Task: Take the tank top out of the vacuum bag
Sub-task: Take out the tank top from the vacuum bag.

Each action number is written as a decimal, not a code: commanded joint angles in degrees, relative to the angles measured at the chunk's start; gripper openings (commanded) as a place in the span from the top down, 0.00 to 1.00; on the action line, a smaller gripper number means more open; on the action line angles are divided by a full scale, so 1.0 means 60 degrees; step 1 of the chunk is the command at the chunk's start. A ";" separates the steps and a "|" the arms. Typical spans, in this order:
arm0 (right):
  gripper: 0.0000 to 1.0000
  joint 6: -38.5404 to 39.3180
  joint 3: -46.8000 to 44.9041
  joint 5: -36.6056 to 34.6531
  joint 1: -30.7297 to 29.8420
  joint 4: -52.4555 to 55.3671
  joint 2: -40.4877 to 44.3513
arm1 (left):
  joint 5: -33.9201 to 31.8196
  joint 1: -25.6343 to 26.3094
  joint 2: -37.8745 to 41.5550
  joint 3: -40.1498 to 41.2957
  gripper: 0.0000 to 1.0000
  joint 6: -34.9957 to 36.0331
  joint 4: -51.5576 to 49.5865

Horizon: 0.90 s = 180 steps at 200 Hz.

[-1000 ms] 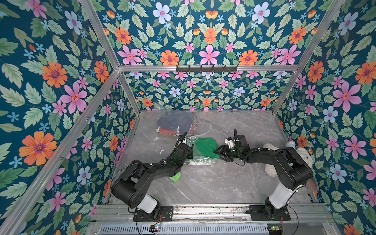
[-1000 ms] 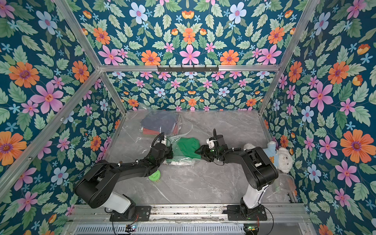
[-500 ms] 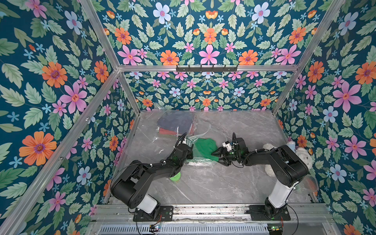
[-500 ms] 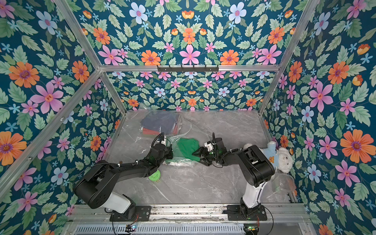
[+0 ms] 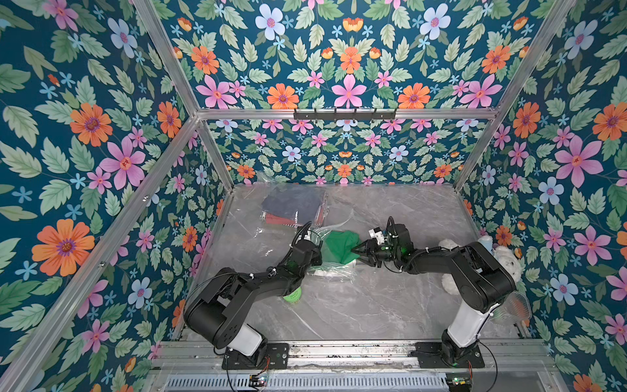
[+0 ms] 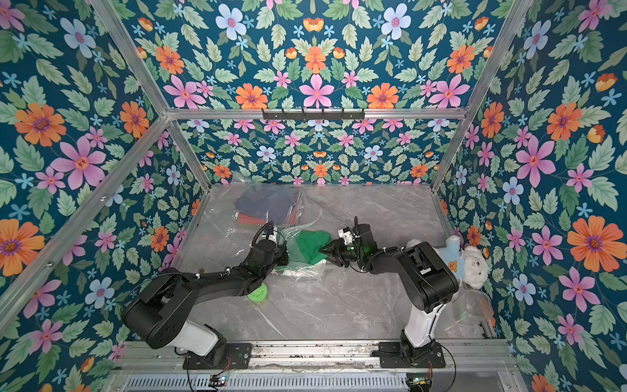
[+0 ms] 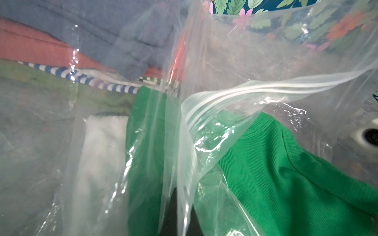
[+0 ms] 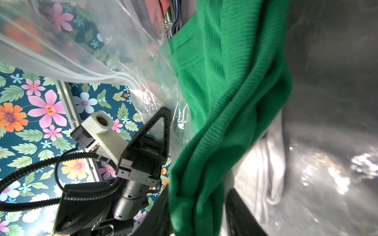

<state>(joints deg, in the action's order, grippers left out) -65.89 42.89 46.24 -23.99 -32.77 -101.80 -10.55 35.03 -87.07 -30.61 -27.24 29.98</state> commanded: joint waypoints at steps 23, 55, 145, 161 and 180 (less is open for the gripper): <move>0.52 0.0007 0.0261 -0.0005 -0.0003 -0.0113 -0.0058 | -0.0062 0.0007 -0.0020 -0.0051 1.00 -0.0045 0.0001; 0.53 0.0275 0.0264 -0.0081 -0.0002 0.0526 0.0200 | -0.0089 0.0007 -0.0002 -0.0069 1.00 -0.0030 -0.0059; 0.59 0.0771 0.0321 -0.0208 -0.0131 0.1574 0.0580 | -0.0074 0.0007 -0.0039 -0.0040 1.00 -0.0088 0.0026; 0.54 0.0533 0.0314 -0.0108 -0.0153 0.1130 0.0324 | -0.0076 0.0007 -0.0036 -0.0040 1.00 -0.0079 0.0014; 0.52 0.0334 0.0321 -0.0060 -0.0164 0.0825 0.0302 | -0.0099 0.0007 -0.0020 -0.0054 1.00 -0.0070 -0.0034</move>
<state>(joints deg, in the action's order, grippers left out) -62.02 44.60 44.95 -24.82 -25.04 -99.77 -10.55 35.03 -87.15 -30.89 -27.24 29.63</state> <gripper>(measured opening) 0.475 0.048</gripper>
